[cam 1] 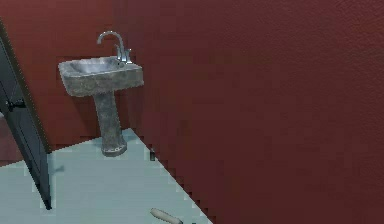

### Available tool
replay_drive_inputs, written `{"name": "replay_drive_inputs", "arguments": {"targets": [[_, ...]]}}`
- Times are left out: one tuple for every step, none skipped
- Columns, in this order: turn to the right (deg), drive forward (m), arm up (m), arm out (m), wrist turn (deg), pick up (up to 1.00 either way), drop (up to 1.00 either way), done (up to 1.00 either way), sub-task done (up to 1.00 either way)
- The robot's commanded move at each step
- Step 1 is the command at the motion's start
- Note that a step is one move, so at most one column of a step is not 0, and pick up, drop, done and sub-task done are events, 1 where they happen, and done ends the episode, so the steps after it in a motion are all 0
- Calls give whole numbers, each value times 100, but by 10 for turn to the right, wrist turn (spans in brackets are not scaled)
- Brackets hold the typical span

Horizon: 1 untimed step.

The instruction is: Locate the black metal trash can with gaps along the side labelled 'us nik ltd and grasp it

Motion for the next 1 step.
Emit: {"name": "replay_drive_inputs", "arguments": {"targets": [[0,0,0,0,0,100,0,0,0]]}}
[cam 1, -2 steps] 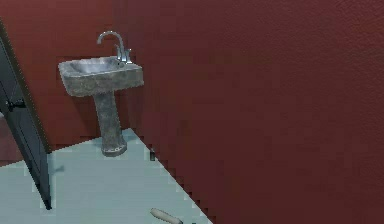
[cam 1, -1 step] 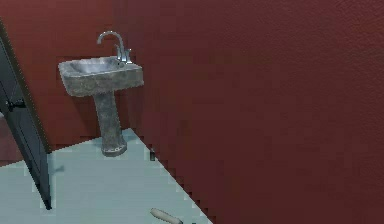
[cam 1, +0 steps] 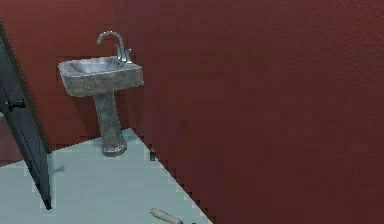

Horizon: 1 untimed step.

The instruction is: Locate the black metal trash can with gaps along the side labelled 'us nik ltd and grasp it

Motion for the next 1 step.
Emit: {"name": "replay_drive_inputs", "arguments": {"targets": [[0,0,10,0,0,0,0,0,0]]}}
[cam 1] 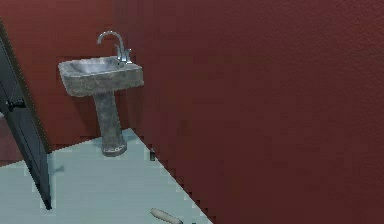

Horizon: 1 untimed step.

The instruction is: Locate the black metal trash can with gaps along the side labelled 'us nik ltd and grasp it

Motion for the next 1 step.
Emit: {"name": "replay_drive_inputs", "arguments": {"targets": [[0,0,0,0,0,0,0,100,0]]}}
